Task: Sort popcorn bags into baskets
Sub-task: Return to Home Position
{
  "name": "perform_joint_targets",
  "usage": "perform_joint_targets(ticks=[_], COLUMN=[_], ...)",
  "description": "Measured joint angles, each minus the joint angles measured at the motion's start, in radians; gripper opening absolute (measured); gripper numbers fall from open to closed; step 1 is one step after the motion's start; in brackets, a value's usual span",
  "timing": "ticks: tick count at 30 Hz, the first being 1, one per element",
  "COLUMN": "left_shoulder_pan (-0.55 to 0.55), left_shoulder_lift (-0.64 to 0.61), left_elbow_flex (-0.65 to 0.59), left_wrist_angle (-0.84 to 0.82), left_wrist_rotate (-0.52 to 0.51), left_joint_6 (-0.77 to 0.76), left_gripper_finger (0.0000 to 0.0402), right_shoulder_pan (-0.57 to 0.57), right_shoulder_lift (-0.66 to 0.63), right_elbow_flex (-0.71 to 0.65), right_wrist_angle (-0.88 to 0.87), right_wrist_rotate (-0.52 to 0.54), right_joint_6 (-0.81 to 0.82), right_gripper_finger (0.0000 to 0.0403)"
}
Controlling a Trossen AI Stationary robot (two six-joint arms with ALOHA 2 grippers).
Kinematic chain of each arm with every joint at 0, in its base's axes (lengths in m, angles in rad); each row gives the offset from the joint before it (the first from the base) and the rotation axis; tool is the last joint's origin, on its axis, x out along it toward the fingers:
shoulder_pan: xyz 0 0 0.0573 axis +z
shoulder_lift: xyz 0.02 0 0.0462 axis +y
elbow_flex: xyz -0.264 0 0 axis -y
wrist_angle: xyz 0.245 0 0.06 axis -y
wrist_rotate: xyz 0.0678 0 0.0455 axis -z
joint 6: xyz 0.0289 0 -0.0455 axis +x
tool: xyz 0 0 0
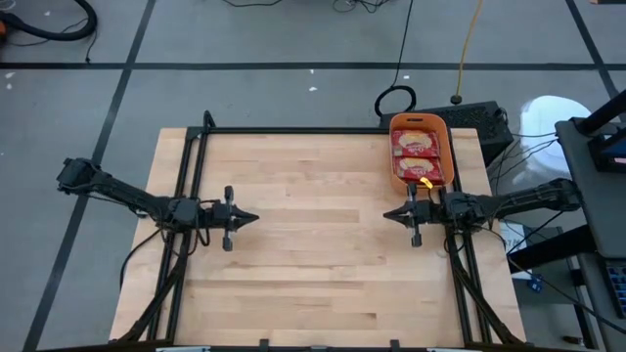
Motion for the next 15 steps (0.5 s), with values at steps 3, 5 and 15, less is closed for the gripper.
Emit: perform_joint_targets(ticks=[3, 5, 15], left_shoulder_pan=[0.006, 0.019, 0.140], left_shoulder_lift=[-0.066, -0.109, -0.303], left_elbow_flex=[0.000, 0.000, 0.000], left_wrist_angle=[-0.051, -0.081, -0.248], left_wrist_rotate=[0.000, 0.000, 0.128], left_joint_6=[0.010, 0.028, 0.060], left_gripper_finger=[0.0010, 0.0010, 0.0010], right_shoulder_pan=[0.000, 0.000, 0.000], right_shoulder_lift=[-0.019, -0.034, -0.124], right_elbow_flex=[-0.001, -0.001, -0.001], right_wrist_angle=[-0.016, -0.017, -0.026], right_wrist_rotate=[0.000, 0.000, -0.002], right_joint_6=[0.001, -0.006, -0.032], right_gripper_finger=[0.0000, 0.0000, 0.0000])
